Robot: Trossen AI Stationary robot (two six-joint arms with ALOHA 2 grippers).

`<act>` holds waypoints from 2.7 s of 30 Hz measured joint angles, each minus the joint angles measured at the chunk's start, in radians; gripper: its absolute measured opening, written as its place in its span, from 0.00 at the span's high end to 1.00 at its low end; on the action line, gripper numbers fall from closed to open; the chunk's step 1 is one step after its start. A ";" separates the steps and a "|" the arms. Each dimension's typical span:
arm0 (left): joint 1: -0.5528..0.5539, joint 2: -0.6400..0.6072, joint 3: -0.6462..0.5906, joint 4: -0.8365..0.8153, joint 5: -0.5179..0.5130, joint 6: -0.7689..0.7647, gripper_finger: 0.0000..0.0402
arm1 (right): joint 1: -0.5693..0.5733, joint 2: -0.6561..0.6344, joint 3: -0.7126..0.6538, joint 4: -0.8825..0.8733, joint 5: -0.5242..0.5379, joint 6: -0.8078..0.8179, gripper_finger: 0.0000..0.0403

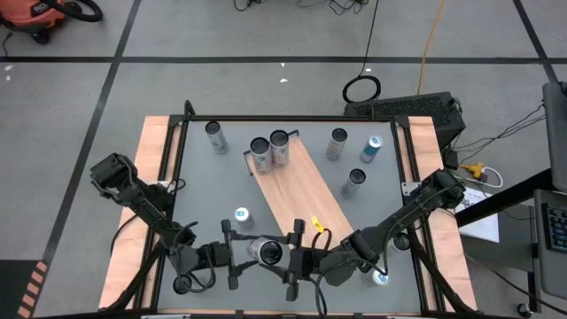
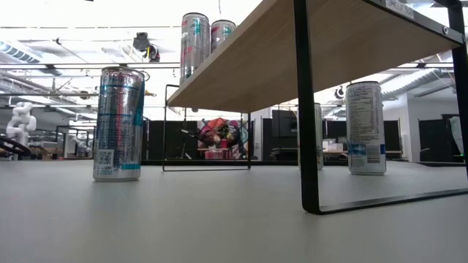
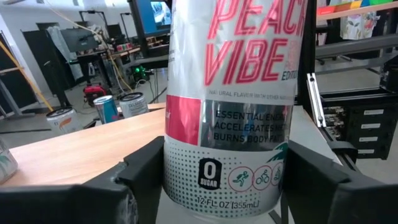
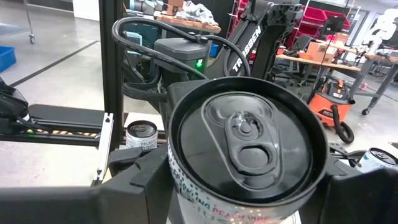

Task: Place canned beverage on shelf
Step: Put the white-pink soda can on the shelf aligned with the other white-pink soda cans

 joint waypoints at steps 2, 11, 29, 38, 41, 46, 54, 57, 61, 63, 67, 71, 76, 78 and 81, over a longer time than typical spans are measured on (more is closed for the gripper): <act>0.000 0.000 0.000 0.000 0.000 0.000 0.37 | 0.000 0.000 0.000 0.000 0.000 0.000 0.47; -0.001 0.000 0.000 -0.013 0.023 -0.010 0.38 | 0.014 -0.001 0.000 -0.038 0.000 -0.029 0.35; 0.000 0.000 0.000 -0.033 0.120 -0.061 0.38 | 0.029 -0.002 0.000 -0.055 -0.001 -0.042 0.35; 0.000 0.000 0.000 -0.033 0.118 -0.060 0.38 | 0.029 -0.002 0.000 -0.053 -0.003 -0.038 0.50; 0.000 0.000 0.000 -0.033 0.118 -0.060 0.35 | 0.029 -0.002 0.000 -0.053 -0.003 -0.038 0.53; 0.000 0.000 0.000 -0.029 0.118 -0.065 0.27 | 0.029 -0.003 0.000 -0.063 -0.006 -0.044 0.54; -0.001 -0.002 0.000 -0.020 0.110 -0.060 0.15 | 0.021 -0.094 -0.003 -0.255 -0.069 -0.044 0.55; -0.001 -0.002 0.000 -0.004 0.067 -0.053 0.14 | 0.003 -0.153 -0.002 -0.354 -0.131 -0.055 0.55; 0.000 -0.011 0.000 -0.001 0.006 -0.026 0.13 | -0.035 -0.235 -0.002 -0.504 -0.216 -0.090 0.55; 0.002 -0.020 0.000 -0.001 -0.015 -0.010 0.13 | -0.067 -0.286 -0.002 -0.568 -0.269 -0.100 0.55; 0.012 -0.054 0.000 -0.004 -0.018 0.001 0.13 | -0.154 -0.371 -0.002 -0.655 -0.392 -0.124 0.55; 0.036 -0.117 0.000 -0.029 -0.024 0.000 0.13 | -0.253 -0.427 -0.002 -0.705 -0.502 -0.196 0.54; 0.070 -0.235 0.000 -0.150 -0.025 -0.008 0.13 | -0.414 -0.475 -0.001 -0.759 -0.711 -0.291 0.54; 0.079 -0.280 0.000 -0.221 -0.017 -0.036 0.13 | -0.483 -0.481 -0.001 -0.782 -0.792 -0.322 0.54; 0.086 -0.349 0.000 -0.369 0.004 -0.117 0.13 | -0.581 -0.485 -0.001 -0.797 -0.917 -0.362 0.54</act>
